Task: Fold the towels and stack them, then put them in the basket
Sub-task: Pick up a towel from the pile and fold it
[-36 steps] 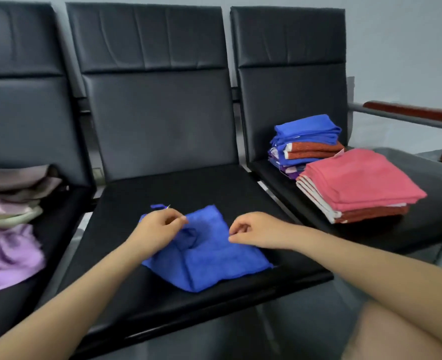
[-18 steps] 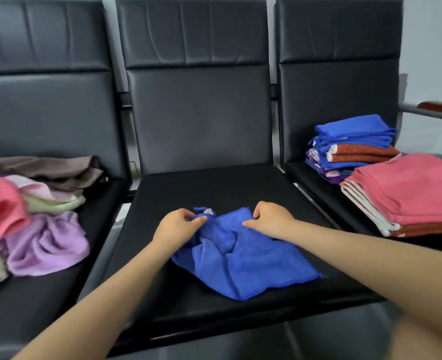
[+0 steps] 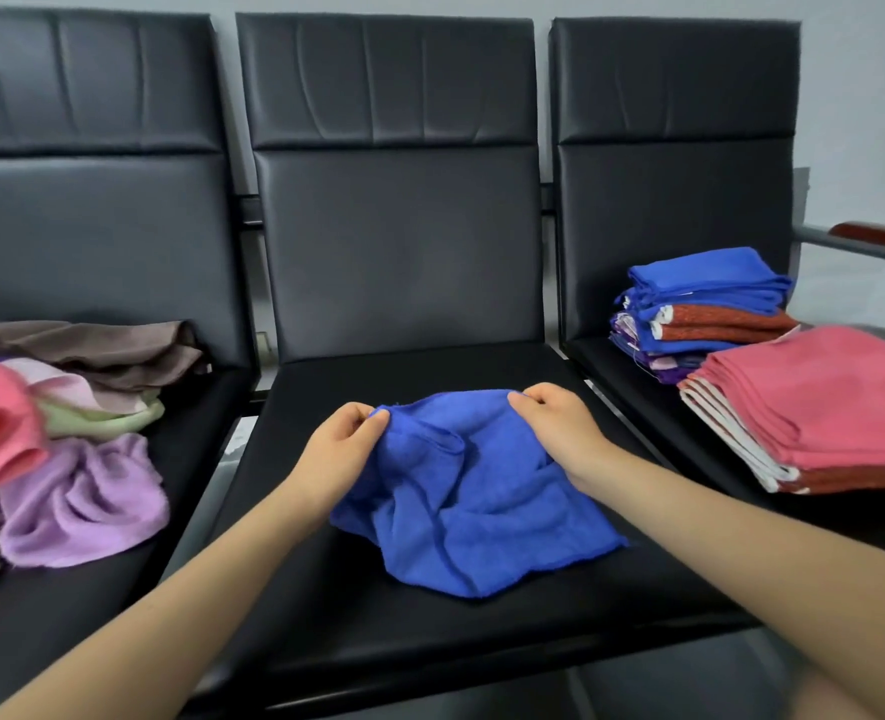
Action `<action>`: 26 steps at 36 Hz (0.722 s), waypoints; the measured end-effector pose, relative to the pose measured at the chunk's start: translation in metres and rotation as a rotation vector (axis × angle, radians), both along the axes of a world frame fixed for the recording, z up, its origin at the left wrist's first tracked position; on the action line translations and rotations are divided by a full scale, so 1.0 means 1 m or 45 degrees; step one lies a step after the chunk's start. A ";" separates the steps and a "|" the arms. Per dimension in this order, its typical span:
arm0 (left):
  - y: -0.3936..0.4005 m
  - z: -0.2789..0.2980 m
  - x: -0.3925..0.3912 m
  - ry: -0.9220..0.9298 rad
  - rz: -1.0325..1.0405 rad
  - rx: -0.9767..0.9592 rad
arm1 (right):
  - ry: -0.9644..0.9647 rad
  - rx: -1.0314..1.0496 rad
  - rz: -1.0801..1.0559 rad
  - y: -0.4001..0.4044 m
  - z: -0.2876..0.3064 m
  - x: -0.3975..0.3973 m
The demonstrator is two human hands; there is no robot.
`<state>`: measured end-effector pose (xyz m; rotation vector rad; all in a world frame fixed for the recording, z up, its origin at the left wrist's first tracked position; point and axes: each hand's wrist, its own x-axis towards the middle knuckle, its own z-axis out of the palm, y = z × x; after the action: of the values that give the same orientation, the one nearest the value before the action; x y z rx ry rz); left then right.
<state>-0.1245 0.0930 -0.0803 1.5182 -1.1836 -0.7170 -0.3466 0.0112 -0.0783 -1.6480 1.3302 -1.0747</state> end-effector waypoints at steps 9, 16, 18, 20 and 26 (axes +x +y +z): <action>0.011 -0.013 0.000 -0.672 0.162 -0.130 | 0.212 0.030 0.100 0.004 -0.007 -0.016; 0.009 -0.021 -0.021 -0.999 0.057 0.066 | 0.348 0.064 0.151 0.001 -0.016 -0.024; 0.006 -0.021 -0.024 -1.051 0.037 0.189 | 0.358 0.064 0.158 0.001 -0.015 -0.025; 0.001 -0.021 -0.027 -1.077 0.013 0.266 | 0.360 0.070 0.154 0.000 -0.015 -0.026; -0.011 -0.028 -0.024 -0.936 -0.174 0.119 | 0.369 0.087 0.137 -0.002 -0.016 -0.026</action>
<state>-0.1484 0.0825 -0.1083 1.8627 -1.8270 -0.2928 -0.3726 0.0095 -0.0945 -1.8519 1.4241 -0.7394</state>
